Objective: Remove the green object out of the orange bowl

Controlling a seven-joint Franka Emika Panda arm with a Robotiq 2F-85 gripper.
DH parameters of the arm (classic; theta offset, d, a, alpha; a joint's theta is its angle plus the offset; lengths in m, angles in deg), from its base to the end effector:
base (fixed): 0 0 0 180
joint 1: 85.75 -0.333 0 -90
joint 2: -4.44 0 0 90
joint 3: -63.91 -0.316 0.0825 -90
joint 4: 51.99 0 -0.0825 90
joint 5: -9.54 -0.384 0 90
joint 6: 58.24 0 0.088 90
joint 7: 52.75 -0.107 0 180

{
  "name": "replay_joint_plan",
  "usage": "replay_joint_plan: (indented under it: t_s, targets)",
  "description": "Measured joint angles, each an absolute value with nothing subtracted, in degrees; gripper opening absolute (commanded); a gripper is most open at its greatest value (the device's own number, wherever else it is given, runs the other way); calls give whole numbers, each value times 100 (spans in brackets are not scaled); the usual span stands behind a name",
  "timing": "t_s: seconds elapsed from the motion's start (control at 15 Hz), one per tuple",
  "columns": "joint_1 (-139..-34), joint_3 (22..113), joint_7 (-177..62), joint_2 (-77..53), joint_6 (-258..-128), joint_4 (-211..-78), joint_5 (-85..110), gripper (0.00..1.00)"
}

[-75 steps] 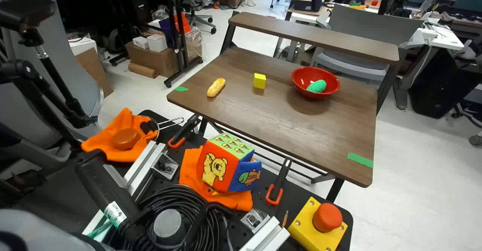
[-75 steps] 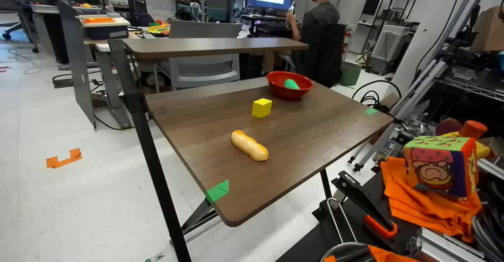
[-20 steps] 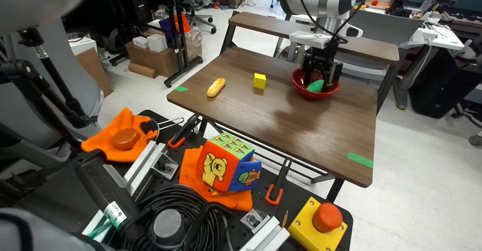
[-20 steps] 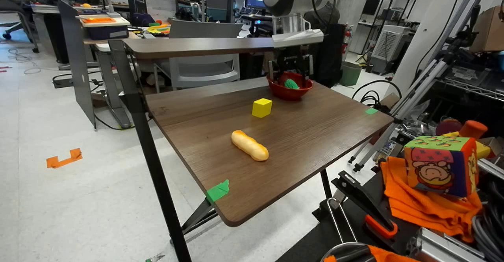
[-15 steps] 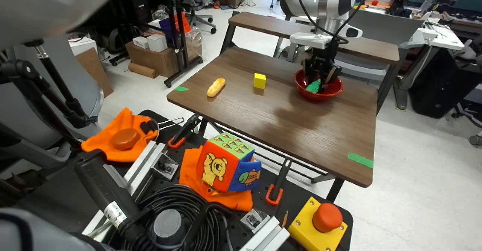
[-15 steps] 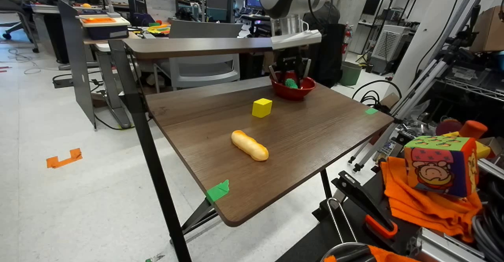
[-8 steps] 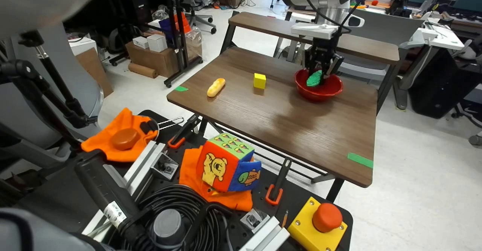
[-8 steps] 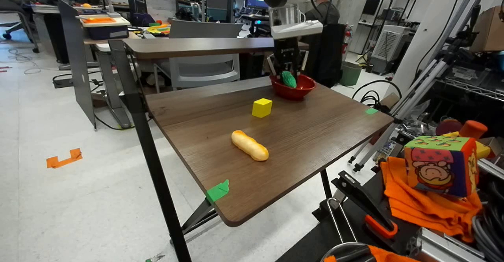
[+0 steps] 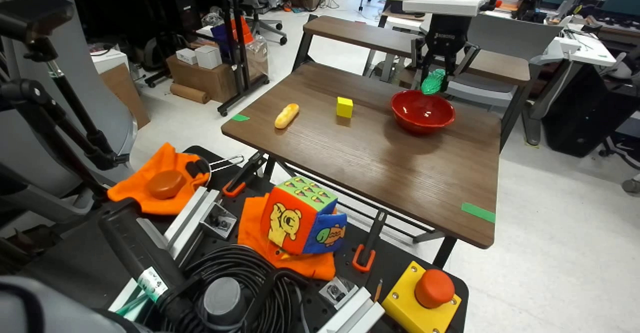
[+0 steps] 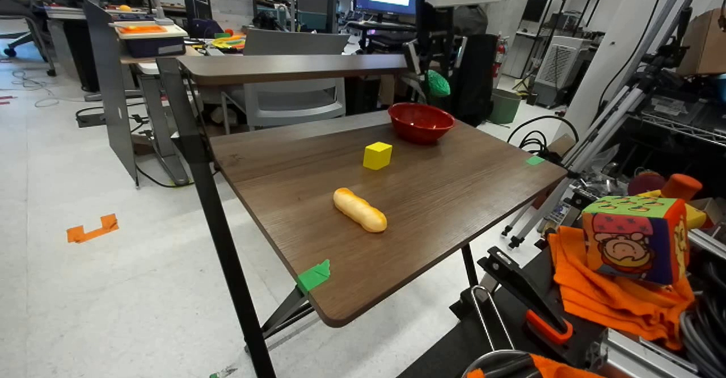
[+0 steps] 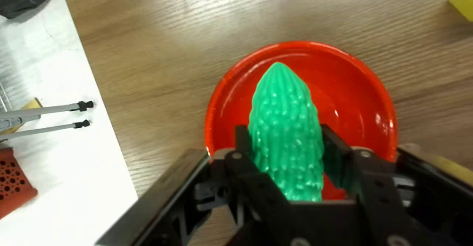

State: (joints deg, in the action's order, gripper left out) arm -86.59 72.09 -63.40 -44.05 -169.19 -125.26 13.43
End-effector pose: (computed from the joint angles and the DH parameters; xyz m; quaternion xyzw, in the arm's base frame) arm 0.7246 -0.0739 0.2320 0.9847 -0.1217 -0.0877 0.0883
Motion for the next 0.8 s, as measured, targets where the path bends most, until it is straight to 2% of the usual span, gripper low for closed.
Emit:
replay_joint_plan:
  t_s: [0.4,0.8]
  targets:
    - [-8475,7390,-6327,-3496,-17139,-14327,1897,22]
    - [-8321,7552,-6259,-3000,-18496,-16165,2476,22]
